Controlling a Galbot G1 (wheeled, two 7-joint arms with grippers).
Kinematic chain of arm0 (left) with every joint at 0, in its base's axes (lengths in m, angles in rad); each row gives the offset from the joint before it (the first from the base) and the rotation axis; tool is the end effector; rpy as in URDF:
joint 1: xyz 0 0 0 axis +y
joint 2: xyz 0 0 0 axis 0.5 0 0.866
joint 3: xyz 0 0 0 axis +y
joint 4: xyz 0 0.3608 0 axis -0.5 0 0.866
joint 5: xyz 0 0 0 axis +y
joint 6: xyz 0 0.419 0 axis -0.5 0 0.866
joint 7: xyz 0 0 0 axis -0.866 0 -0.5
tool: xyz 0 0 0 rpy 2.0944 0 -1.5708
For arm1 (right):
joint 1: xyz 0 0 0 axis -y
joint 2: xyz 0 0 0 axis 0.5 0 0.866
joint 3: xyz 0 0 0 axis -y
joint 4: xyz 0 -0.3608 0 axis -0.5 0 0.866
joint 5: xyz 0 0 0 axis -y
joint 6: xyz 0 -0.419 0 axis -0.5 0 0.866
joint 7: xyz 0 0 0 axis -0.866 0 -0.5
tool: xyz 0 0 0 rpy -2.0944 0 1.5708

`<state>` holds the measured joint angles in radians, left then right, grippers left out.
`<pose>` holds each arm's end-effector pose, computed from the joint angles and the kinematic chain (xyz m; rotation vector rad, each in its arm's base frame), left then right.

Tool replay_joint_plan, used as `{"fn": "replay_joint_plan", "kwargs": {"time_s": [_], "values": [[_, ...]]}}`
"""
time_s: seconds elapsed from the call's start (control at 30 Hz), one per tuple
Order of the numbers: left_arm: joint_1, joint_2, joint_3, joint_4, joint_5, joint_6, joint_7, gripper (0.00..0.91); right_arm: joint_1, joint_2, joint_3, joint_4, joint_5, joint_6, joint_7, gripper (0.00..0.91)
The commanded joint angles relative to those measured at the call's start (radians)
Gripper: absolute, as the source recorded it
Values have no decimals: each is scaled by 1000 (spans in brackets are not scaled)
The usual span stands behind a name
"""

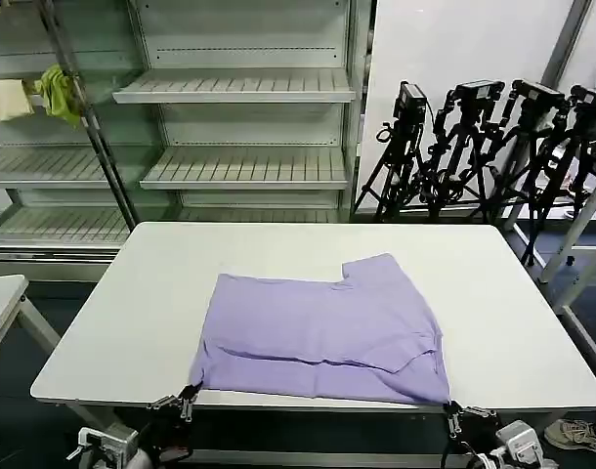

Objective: Fold and organize the clothes.

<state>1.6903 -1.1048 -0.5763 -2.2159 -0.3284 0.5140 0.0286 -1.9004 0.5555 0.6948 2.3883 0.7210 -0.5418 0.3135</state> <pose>0.2140 0.0647 -0.2720 -0.3181 -2.5799 -0.1706 0.1951 -0.0726 -0.2046 0.3479 -2.4387 0.4684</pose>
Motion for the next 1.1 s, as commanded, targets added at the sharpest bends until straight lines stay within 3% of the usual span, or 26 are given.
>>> {"fn": "replay_joint_plan", "kwargs": {"time_s": [0.03, 1.03, 1.07, 1.1], "values": [[14, -9, -3, 2, 4, 0, 1, 10, 6, -18, 13, -15, 9, -2, 3, 0], [63, -64, -28, -44, 27, -6, -4, 30, 45, -9, 13, -46, -26, 5, -9, 0], [67, -65, -29, -51, 27, -4, -5, 222, 48, -7, 13, -43, -26, 0, -7, 101], [69, -66, -30, -56, 28, -2, -6, 907, 50, -6, 14, -41, -26, -7, -8, 907]]}}
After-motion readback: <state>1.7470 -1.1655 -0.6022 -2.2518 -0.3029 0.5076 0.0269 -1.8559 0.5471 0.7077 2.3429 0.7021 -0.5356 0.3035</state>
